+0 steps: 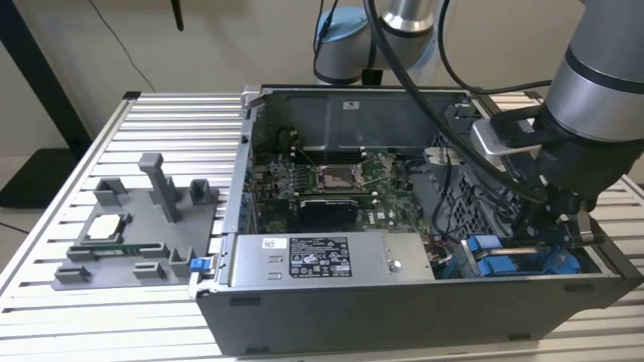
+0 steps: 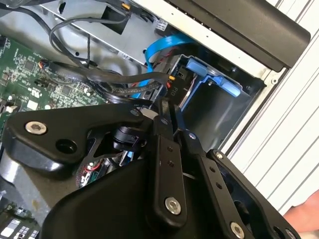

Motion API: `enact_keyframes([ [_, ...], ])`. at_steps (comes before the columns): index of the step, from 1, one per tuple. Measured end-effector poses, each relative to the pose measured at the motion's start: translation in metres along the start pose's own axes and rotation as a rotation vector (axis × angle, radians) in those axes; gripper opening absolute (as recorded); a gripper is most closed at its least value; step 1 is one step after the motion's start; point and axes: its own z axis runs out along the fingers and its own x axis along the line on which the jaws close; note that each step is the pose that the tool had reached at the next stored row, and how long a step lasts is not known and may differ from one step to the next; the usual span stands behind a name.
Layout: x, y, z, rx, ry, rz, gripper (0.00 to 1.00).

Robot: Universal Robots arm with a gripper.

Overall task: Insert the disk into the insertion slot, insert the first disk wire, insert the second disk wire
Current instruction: 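Insert the second disk wire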

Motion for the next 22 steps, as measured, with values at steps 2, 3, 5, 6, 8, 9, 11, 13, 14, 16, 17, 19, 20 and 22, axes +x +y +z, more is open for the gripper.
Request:
enact_keyframes([
  [2, 0.0001, 0.0003, 0.0014, 0.0004, -0.0023, 0.0, 0.0],
  [3, 0.0001, 0.0002, 0.0012, 0.0003, -0.0017, 0.0, 0.0],
  [5, 0.0001, 0.0002, 0.0008, 0.0003, -0.0005, 0.0, 0.0],
  [6, 0.0001, 0.0002, 0.0011, 0.0003, -0.0003, 0.0, 0.0],
  [8, 0.0002, 0.0004, 0.0023, 0.0004, 0.0002, 0.0, 0.0],
  [9, 0.0003, 0.0006, 0.0031, 0.0004, 0.0004, 0.0, 0.0],
  [11, 0.0004, 0.0009, 0.0042, 0.0003, 0.0001, 0.0, 0.0],
  [13, 0.0005, 0.001, 0.0048, 0.0002, -0.0006, 0.0, 1.0],
  [14, 0.0005, 0.0011, 0.0051, 0.0003, -0.0012, 0.0, 1.0],
  [16, 0.0003, 0.0006, 0.003, 0.0004, -0.002, 0.001, 1.0],
  [17, -0.0001, 0.0, -0.0004, 0.0003, -0.002, 0.001, 1.0],
  [19, -0.0009, -0.0017, -0.0088, 0.0001, -0.0015, 0.002, 1.0],
  [20, -0.0014, -0.0026, -0.0133, 0.0001, -0.0015, 0.002, 1.0],
  [22, -0.0024, -0.0044, -0.0221, 0.0001, -0.0015, 0.002, 1.0],
])
